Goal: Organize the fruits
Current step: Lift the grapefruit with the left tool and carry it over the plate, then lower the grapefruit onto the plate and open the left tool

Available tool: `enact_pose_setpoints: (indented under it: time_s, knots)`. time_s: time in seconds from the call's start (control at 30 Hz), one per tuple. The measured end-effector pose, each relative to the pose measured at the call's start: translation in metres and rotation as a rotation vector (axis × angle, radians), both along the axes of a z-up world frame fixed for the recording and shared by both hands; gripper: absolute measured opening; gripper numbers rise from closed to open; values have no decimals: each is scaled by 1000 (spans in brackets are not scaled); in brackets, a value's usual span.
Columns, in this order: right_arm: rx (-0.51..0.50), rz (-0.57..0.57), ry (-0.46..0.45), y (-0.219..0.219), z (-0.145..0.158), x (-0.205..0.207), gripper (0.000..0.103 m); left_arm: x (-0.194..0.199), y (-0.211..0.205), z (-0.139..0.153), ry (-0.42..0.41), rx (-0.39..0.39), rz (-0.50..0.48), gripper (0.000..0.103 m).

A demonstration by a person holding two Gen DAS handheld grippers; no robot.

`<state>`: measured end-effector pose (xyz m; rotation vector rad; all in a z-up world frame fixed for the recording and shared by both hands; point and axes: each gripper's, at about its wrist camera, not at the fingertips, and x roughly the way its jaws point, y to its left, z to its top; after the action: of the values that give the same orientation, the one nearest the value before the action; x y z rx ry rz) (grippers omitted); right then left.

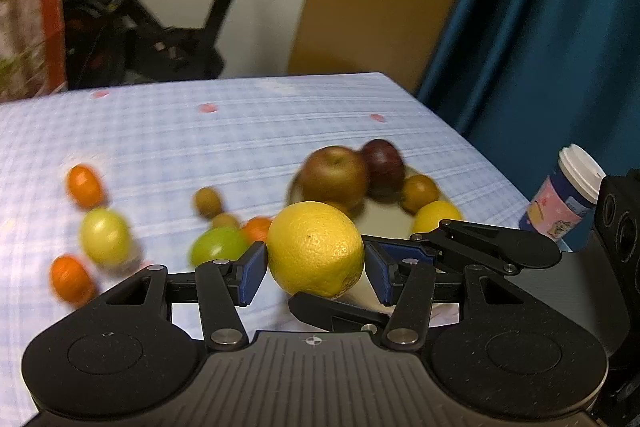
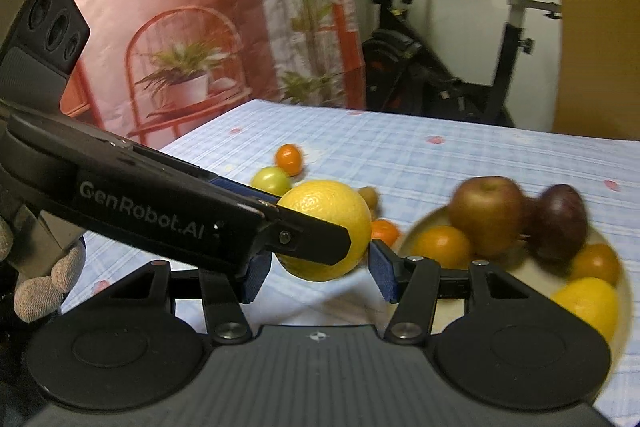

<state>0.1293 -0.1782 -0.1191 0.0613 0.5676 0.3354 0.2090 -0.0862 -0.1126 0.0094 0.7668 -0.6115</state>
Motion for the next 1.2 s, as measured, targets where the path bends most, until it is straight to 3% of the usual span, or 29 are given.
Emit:
enact_pose_setpoints:
  time_s: [0.5,0.8,1.0,1.2]
  knots:
    - [-23,-209,14,-74,0,-7,56,37,-91,-12,24,36,-150,57]
    - [-113,-245,-9,-77,0,-5,56,46,-103,-15,26,42,-156,58]
    - [-168,-237,-6,-73,-2,-1,57,48,-110,-21,27,95,-165,58]
    - [-178,-218,10,-72,-4,7,59,48,-107,-23,19,84,-166,57]
